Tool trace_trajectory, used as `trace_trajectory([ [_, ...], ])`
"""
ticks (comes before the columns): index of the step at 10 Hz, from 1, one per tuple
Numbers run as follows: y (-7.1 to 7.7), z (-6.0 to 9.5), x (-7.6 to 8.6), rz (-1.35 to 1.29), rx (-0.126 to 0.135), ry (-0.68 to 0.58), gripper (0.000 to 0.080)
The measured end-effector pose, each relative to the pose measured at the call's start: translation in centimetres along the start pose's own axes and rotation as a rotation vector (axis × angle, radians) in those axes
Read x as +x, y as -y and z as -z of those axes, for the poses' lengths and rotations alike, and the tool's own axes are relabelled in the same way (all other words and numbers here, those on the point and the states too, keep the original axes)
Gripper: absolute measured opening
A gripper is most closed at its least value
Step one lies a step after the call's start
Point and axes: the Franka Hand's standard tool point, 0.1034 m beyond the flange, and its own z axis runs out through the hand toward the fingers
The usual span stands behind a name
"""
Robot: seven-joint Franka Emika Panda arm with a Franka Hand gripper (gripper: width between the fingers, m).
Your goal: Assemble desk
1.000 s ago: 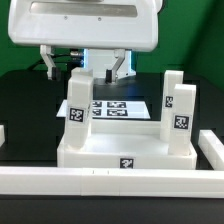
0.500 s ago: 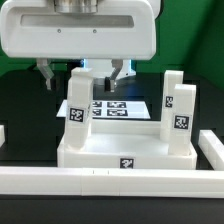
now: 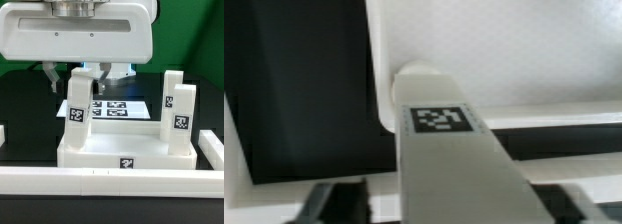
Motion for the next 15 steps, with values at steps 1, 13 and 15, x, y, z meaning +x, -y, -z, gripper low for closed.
trace_trajectory([
  [1,0.0,0.0,0.0,-0.001,0.0,0.0,0.0288],
  [13,0.4,-0.2,-0.4,-0.823,0.021,-0.009,0.029],
  [15,1.3,-0.2,-0.2,-1.063,0.029,-0.006,0.029],
])
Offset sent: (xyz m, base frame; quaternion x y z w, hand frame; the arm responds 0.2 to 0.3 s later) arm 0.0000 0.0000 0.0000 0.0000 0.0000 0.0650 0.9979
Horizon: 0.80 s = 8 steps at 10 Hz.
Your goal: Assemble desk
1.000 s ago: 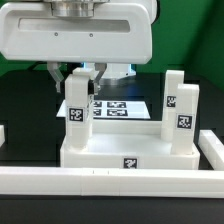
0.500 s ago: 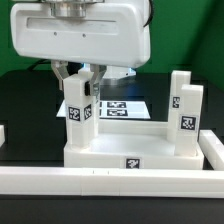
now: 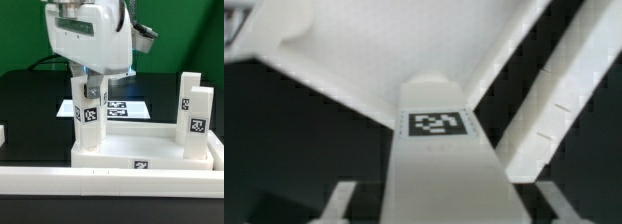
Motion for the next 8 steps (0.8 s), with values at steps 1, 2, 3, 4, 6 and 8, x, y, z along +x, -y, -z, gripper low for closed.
trace_trajectory([
  [1,0.23,-0.02,-0.23,-0.096,0.001,0.001,0.029],
  [2,0.3,-0.02,-0.26,-0.139,0.003,0.001,0.029],
  [3,0.29,-0.05,-0.26,-0.156,0.002,0.0,0.037],
  [4,0.27,-0.07,-0.25,-0.103,0.002,0.0,0.037],
  [6,0.27,-0.07,-0.25,-0.011,0.002,0.0,0.0621],
  [8,0.26,-0.06,-0.22,0.233,-0.001,-0.003,0.0643],
])
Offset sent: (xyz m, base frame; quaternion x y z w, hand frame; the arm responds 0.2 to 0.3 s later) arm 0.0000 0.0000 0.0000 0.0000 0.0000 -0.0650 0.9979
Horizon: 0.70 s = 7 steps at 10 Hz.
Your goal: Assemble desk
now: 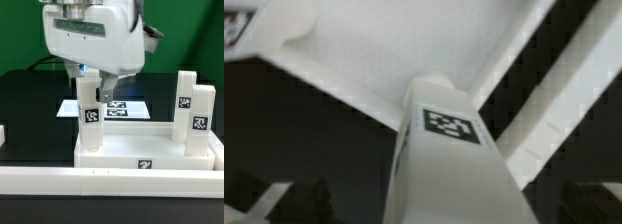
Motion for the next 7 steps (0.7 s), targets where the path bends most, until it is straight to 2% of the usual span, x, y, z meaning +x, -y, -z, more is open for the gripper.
trace_trajectory([
  [3,0.36,0.09,0.09,0.331,0.008,-0.016,0.0648],
  [7,0.35,0.16,0.19,0.737,-0.011,-0.026,0.0648],
])
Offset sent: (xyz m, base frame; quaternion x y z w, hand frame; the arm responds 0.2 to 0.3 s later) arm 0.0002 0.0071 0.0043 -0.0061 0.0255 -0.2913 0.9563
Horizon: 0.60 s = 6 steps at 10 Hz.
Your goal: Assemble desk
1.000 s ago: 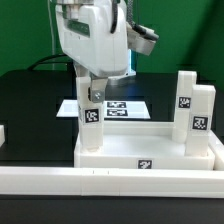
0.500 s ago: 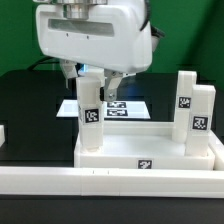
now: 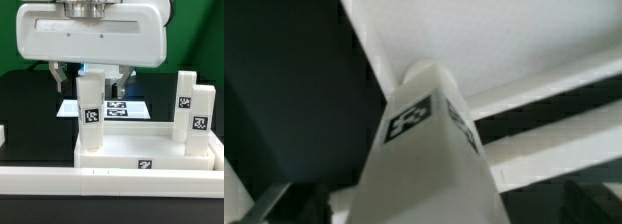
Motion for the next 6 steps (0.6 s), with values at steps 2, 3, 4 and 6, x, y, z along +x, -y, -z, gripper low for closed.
trace_trajectory([
  [2,-0.05,0.01,-0.01,0.133,-0.008,0.001,0.0648],
  [3,-0.19,0.01,0.0,0.226,-0.014,0.003,0.0648],
  [4,-0.21,0.0,-0.01,0.245,-0.014,0.003,0.0648],
  [6,-0.27,-0.04,-0.02,0.255,-0.015,0.004,0.0554],
])
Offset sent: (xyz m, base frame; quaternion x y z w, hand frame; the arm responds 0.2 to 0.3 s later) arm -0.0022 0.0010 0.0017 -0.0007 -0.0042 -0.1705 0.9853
